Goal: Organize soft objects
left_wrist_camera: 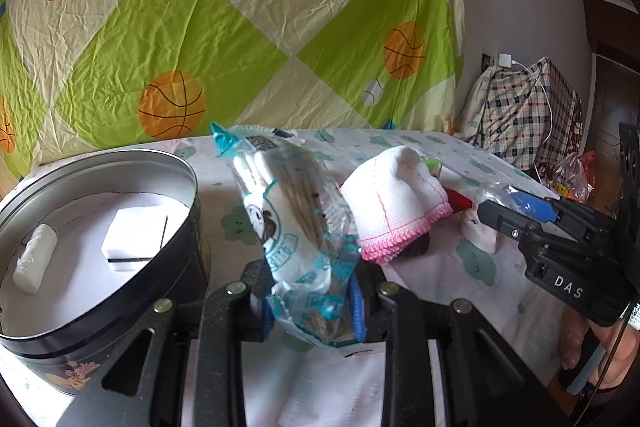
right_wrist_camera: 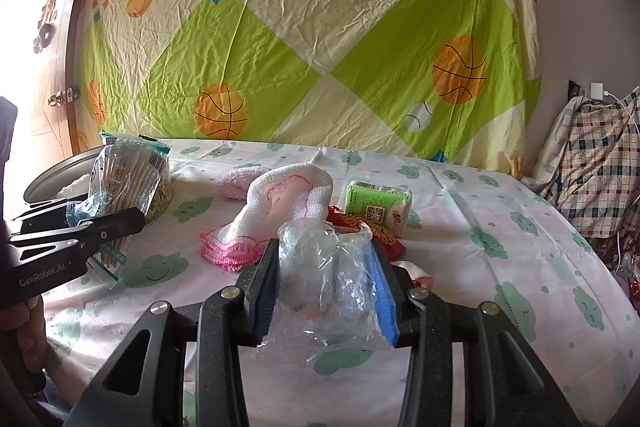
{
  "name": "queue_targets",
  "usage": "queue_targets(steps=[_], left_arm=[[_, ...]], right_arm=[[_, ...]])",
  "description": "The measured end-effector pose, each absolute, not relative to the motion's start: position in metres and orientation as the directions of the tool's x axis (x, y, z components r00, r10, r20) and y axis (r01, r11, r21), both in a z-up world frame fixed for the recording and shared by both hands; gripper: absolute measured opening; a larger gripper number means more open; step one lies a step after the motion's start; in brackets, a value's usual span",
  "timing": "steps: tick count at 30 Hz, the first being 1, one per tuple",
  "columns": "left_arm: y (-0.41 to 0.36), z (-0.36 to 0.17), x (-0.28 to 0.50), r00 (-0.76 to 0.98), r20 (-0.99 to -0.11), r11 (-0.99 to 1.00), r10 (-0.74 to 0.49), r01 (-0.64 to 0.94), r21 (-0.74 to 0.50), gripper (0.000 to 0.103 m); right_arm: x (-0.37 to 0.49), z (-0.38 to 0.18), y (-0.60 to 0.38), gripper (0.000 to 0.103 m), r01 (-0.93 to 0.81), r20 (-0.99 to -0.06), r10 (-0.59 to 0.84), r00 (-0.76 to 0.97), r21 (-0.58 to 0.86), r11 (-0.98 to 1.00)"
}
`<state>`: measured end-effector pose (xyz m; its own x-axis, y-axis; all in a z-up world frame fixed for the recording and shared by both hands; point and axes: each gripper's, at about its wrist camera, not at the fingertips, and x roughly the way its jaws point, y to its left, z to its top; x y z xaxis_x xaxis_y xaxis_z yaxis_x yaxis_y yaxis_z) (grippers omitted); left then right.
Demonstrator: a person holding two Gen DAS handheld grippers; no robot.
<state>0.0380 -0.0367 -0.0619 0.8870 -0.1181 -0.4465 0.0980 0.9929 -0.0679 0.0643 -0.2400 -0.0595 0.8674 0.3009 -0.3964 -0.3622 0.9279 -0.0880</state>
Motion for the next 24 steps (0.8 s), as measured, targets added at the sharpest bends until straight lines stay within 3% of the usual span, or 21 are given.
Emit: queue_targets(steps=[24], left_arm=[[-0.039, -0.057, 0.024, 0.926, -0.366, 0.996, -0.095, 0.086, -0.040, 0.027]], right_arm=[[0.053, -0.055, -0.251, 0.044, -0.308, -0.310, 0.272, 0.911, -0.075, 0.948]])
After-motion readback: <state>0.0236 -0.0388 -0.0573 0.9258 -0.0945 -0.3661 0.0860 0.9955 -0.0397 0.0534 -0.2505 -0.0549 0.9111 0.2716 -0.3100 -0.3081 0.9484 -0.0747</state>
